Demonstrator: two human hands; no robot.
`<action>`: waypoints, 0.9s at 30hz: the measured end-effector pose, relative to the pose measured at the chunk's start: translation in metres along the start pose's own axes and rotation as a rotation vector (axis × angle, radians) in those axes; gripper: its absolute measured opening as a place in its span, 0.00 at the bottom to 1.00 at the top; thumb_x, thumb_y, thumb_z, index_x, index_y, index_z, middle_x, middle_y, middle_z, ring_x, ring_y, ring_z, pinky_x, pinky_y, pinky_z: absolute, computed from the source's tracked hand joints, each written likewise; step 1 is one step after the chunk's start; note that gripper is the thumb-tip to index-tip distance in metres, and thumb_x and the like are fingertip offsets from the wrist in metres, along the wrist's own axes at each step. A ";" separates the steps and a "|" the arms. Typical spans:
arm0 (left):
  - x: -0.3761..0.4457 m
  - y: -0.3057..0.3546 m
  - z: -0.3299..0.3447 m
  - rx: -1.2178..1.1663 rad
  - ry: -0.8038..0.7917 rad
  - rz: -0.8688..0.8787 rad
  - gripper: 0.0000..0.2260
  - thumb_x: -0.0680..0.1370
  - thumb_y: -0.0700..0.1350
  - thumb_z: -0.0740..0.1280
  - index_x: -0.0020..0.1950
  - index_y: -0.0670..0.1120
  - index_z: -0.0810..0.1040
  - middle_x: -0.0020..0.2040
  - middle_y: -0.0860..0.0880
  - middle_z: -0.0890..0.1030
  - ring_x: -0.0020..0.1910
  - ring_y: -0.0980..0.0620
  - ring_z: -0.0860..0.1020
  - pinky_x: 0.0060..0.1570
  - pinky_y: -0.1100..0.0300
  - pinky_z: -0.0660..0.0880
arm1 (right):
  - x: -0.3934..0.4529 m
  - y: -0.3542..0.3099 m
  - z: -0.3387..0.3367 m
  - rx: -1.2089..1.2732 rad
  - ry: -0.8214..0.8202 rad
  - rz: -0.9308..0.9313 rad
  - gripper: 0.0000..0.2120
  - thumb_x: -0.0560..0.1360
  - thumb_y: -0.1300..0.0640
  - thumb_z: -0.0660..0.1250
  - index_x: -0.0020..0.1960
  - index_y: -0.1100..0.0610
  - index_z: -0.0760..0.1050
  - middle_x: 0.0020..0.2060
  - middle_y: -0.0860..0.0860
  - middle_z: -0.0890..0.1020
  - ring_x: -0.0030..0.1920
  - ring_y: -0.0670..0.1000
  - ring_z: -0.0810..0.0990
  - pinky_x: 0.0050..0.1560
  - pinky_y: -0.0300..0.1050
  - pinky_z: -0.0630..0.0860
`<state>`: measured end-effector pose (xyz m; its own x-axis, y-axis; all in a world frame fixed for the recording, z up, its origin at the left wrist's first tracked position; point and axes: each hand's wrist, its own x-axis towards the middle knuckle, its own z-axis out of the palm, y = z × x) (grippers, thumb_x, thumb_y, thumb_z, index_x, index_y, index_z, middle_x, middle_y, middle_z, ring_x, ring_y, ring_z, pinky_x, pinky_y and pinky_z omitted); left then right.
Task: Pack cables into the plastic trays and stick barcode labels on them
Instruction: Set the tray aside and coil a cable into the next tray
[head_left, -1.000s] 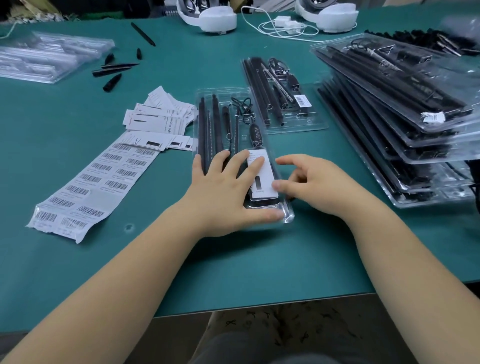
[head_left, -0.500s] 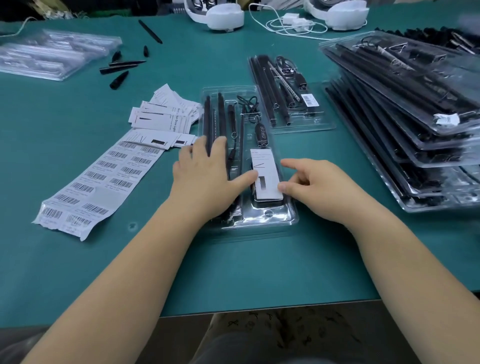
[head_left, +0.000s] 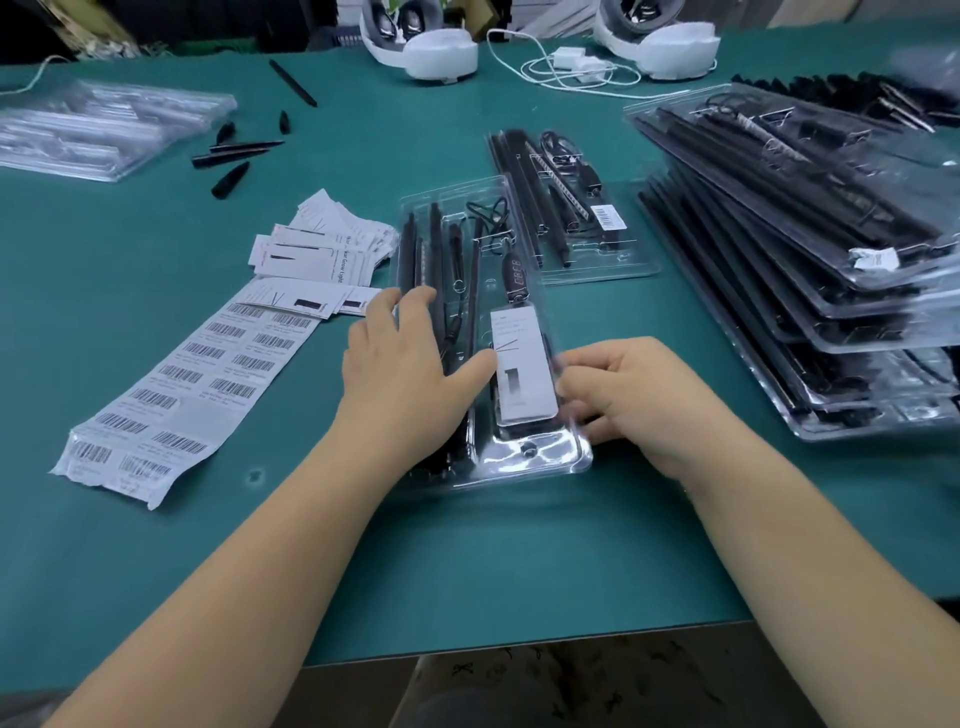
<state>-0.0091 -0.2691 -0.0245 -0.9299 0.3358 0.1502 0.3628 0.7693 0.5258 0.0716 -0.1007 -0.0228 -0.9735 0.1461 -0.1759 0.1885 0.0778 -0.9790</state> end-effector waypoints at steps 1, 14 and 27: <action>0.001 -0.001 0.000 -0.044 0.008 0.010 0.34 0.73 0.59 0.64 0.75 0.49 0.58 0.75 0.47 0.56 0.73 0.48 0.55 0.71 0.52 0.54 | 0.000 -0.002 0.001 0.042 0.016 -0.012 0.15 0.71 0.69 0.61 0.38 0.57 0.84 0.29 0.51 0.83 0.26 0.46 0.77 0.26 0.36 0.74; 0.011 -0.011 -0.021 -1.368 -0.524 -0.371 0.17 0.62 0.47 0.76 0.47 0.41 0.84 0.47 0.45 0.85 0.45 0.42 0.84 0.38 0.48 0.80 | -0.001 -0.009 -0.007 0.350 0.048 -0.284 0.16 0.68 0.65 0.65 0.44 0.47 0.85 0.43 0.50 0.86 0.37 0.47 0.83 0.30 0.38 0.78; 0.006 -0.004 -0.024 -1.381 -0.259 -0.198 0.23 0.64 0.38 0.70 0.58 0.38 0.73 0.50 0.44 0.85 0.43 0.40 0.84 0.32 0.50 0.80 | -0.008 -0.010 -0.002 0.041 -0.180 0.144 0.11 0.74 0.53 0.67 0.39 0.60 0.78 0.32 0.58 0.83 0.25 0.49 0.77 0.20 0.36 0.70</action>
<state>-0.0175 -0.2836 -0.0054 -0.8655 0.4913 -0.0975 -0.2609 -0.2762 0.9250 0.0774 -0.1005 -0.0114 -0.9450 -0.0262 -0.3259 0.3252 0.0278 -0.9452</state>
